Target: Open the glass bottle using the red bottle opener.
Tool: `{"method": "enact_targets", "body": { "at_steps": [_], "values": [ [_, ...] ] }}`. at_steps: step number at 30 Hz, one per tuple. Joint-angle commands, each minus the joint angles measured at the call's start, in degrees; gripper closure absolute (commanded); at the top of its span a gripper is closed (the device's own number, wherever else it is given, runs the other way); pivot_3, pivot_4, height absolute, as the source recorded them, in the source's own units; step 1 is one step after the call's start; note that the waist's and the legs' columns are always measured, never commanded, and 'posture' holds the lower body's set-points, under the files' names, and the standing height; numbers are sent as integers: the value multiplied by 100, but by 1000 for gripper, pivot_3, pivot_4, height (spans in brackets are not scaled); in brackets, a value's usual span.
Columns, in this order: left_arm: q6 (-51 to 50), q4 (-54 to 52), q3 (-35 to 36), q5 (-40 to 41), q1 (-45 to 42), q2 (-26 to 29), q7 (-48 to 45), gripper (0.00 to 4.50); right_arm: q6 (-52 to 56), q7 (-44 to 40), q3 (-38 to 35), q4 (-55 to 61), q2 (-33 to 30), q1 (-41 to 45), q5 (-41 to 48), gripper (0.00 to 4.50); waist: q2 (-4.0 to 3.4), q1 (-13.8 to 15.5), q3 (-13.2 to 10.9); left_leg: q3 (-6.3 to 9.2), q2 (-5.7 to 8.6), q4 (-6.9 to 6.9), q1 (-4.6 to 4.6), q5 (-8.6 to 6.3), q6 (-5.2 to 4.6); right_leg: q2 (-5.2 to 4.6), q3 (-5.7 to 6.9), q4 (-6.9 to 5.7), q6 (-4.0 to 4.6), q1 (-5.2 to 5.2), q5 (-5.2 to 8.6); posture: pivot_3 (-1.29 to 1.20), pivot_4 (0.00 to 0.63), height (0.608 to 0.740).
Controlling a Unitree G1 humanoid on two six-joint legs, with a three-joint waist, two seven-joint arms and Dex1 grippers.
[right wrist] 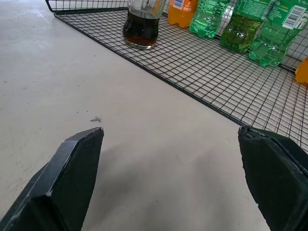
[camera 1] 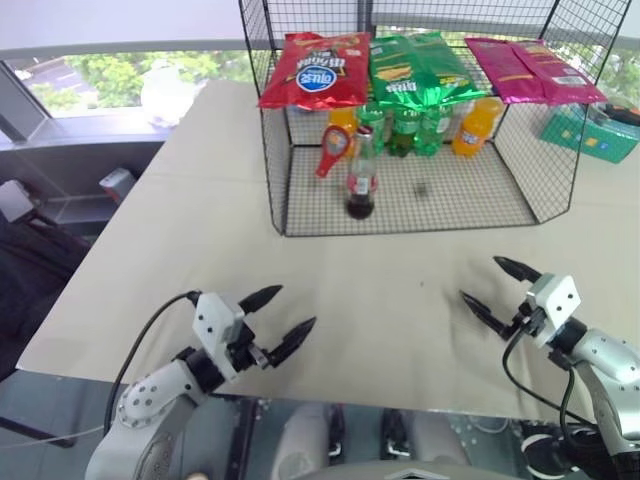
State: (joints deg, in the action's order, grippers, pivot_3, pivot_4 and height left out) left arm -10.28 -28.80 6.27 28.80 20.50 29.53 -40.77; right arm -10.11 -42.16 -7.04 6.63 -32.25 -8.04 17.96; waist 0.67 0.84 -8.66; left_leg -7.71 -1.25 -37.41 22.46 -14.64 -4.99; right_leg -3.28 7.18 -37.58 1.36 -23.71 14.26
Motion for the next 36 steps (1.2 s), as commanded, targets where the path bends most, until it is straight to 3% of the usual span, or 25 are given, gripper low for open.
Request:
{"method": "enact_targets", "body": {
  "at_steps": [1,11,15,19,23,27,36],
  "values": [
    [-216,-345,73,162,-176,2,171,57,-103,6,-167,197,50,-8,126,0,0,0,0,0,0,0,0,0,0,0,0,0,0,0,0,0,150,740],
    [-727,-244,19,380,-1247,-270,724,57,-83,36,-124,1399,385,-228,602,0,-2,3,0,2,0,0,1,2,1,1,2,-2,-1,0,-1,0,150,740],
    [-1397,-246,-308,199,-2115,-568,1480,57,367,73,-75,2364,382,-433,1230,0,1,34,0,2,0,-3,1,3,1,1,2,-5,-3,3,-2,0,150,740],
    [-1950,26,-447,28,-2909,-735,1986,57,768,353,-29,2963,356,-450,1292,0,8,43,2,1,2,-5,1,2,1,1,2,-5,-4,6,-3,0,150,740],
    [-2159,1053,-243,-225,-4172,-919,2473,57,1147,732,20,3581,377,-475,1272,0,9,57,1,2,1,-5,-3,4,3,5,2,-12,-3,5,-2,0,150,740],
    [-2027,1833,-257,-443,-4883,-901,2377,57,1267,972,86,3813,474,-586,1058,0,17,41,-3,0,1,-6,-1,8,9,9,0,-12,-3,4,-3,0,150,740],
    [-1467,3155,-383,-1008,-5814,-1119,2327,57,1241,1186,170,3931,620,-771,779,0,19,9,-2,-2,1,-8,-7,14,17,9,1,-18,-2,5,-3,0,150,740]
  ]
}}
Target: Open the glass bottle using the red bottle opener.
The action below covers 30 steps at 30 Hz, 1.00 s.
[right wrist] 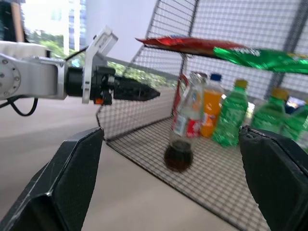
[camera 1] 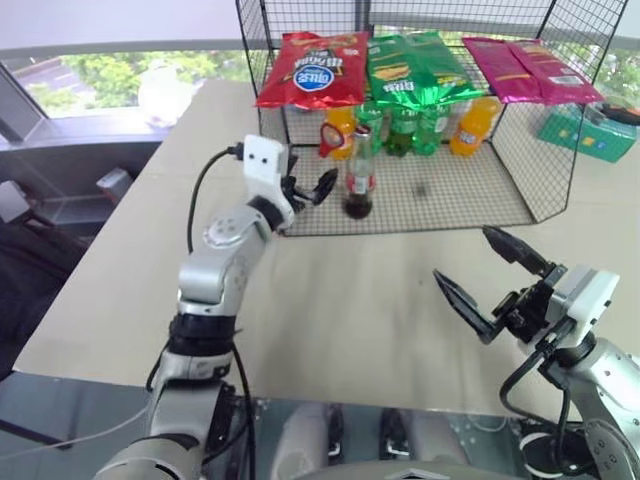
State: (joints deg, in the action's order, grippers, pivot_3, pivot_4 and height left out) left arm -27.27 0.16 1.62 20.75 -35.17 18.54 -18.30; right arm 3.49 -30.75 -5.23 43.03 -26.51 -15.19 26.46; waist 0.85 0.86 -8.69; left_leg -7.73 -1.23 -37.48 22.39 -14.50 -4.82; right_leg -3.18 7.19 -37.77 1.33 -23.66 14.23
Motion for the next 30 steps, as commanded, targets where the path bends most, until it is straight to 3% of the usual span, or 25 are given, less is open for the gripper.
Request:
{"method": "enact_targets", "body": {
  "at_steps": [1,21,24,26,30],
  "values": [
    [258,357,106,-263,-315,-51,135,57,-149,37,-2,277,61,-80,-98,0,0,10,0,1,0,0,-1,1,2,0,0,-3,0,0,0,0,150,740],
    [796,1375,21,-956,-1036,-213,77,57,-429,-73,134,10,270,-104,-341,0,3,21,0,2,-3,0,-31,10,13,-1,-1,-19,-1,22,0,0,150,740],
    [860,1481,24,-1026,-1065,-236,55,1299,-500,-94,162,-48,298,-121,-378,0,3,25,0,2,-3,0,-33,10,14,-1,-1,-19,-1,22,0,0,150,740],
    [924,1559,-12,-1093,-1075,-236,1,1299,-553,-105,169,-99,310,-119,-394,0,3,44,0,2,-3,0,-32,10,13,-1,-1,-18,-1,22,0,0,150,740],
    [1047,1633,-100,-1200,-1112,-263,-139,2472,-629,-131,189,-170,335,-122,-424,0,5,76,1,2,-2,0,-31,9,13,-3,-1,-17,-1,23,0,0,150,740]
  ]
}}
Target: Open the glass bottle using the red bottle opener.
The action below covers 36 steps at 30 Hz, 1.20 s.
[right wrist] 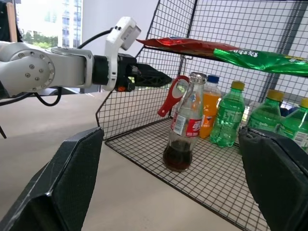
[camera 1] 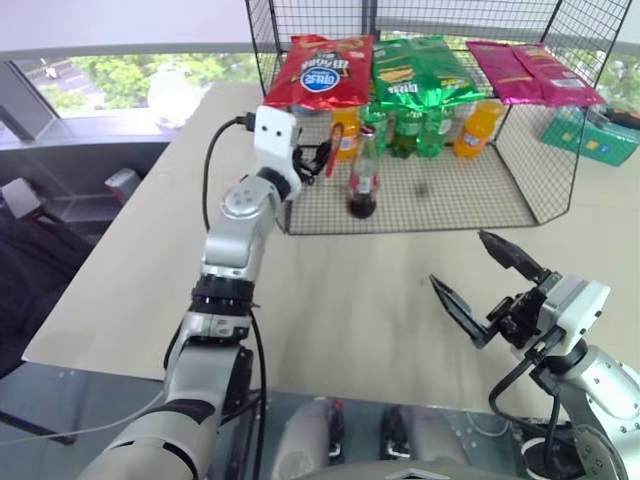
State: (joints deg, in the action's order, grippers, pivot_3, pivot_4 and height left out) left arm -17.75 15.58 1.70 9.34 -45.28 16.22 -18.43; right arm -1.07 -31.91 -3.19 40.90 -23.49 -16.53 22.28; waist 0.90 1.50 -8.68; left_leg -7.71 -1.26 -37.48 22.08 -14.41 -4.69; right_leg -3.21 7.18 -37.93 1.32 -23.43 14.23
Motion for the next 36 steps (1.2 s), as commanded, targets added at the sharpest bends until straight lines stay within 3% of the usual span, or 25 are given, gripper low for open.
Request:
{"method": "enact_targets", "body": {
  "at_steps": [1,11,34,36],
  "values": [
    [115,87,-127,-80,-100,-36,-175,2472,-192,-25,-17,29,40,6,-11,0,4,11,-3,0,0,0,1,0,0,0,1,0,0,0,0,0,150,740],
    [91,192,-150,-105,-155,-141,-356,2472,-290,-70,-40,-60,35,-16,-6,0,16,-15,-10,0,0,1,34,-1,-1,2,1,13,4,-26,-1,0,150,740],
    [941,1519,-123,-300,-799,-199,-522,2472,-203,33,63,-41,43,126,-107,0,21,-57,-13,0,1,0,34,0,-1,4,3,12,2,-26,0,0,150,740],
    [952,1485,-101,-288,-782,-186,-541,3259,-195,39,72,-37,43,132,-116,0,21,-57,-13,0,1,-1,34,0,-1,4,3,12,2,-25,0,0,150,740]
  ]
}}
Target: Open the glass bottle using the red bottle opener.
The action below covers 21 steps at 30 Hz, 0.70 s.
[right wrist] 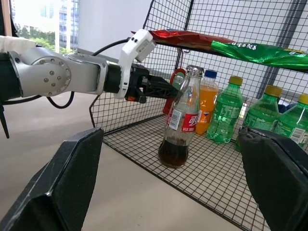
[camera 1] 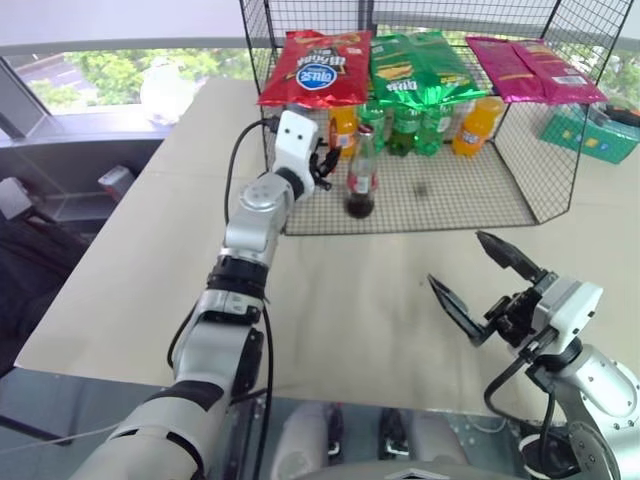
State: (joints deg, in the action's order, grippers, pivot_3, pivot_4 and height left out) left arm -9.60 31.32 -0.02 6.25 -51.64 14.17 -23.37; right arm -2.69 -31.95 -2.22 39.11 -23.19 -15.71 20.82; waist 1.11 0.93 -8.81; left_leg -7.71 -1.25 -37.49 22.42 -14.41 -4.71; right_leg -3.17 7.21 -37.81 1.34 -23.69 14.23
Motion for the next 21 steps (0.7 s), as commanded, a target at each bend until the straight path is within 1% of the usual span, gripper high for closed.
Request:
{"method": "enact_targets", "body": {
  "at_steps": [1,3,10,16,21],
  "values": [
    [126,-129,79,29,-125,31,-65,3492,-29,43,-23,141,12,54,29,0,0,0,0,0,0,0,0,0,0,0,0,0,0,0,0,0,150,740],
    [93,-301,84,56,-36,67,-128,4456,-30,34,-29,121,6,65,35,0,0,0,0,0,0,-1,0,0,0,0,0,0,0,0,0,0,150,740],
    [-83,-855,170,227,210,189,-321,4456,-21,14,-30,76,-1,107,44,0,0,-6,0,0,0,-1,-1,0,0,0,0,-2,2,0,-1,0,150,740],
    [-346,-1515,286,559,610,505,-866,4456,-60,-33,-44,-20,-6,143,65,0,0,-27,0,0,0,-3,-2,0,1,0,0,-4,10,0,-6,0,150,740],
    [-389,-1663,297,654,738,719,-1177,4456,-34,-24,0,-67,0,189,46,0,0,-21,0,0,0,-4,-5,1,2,1,-1,-7,16,0,-9,0,150,740]
  ]
}}
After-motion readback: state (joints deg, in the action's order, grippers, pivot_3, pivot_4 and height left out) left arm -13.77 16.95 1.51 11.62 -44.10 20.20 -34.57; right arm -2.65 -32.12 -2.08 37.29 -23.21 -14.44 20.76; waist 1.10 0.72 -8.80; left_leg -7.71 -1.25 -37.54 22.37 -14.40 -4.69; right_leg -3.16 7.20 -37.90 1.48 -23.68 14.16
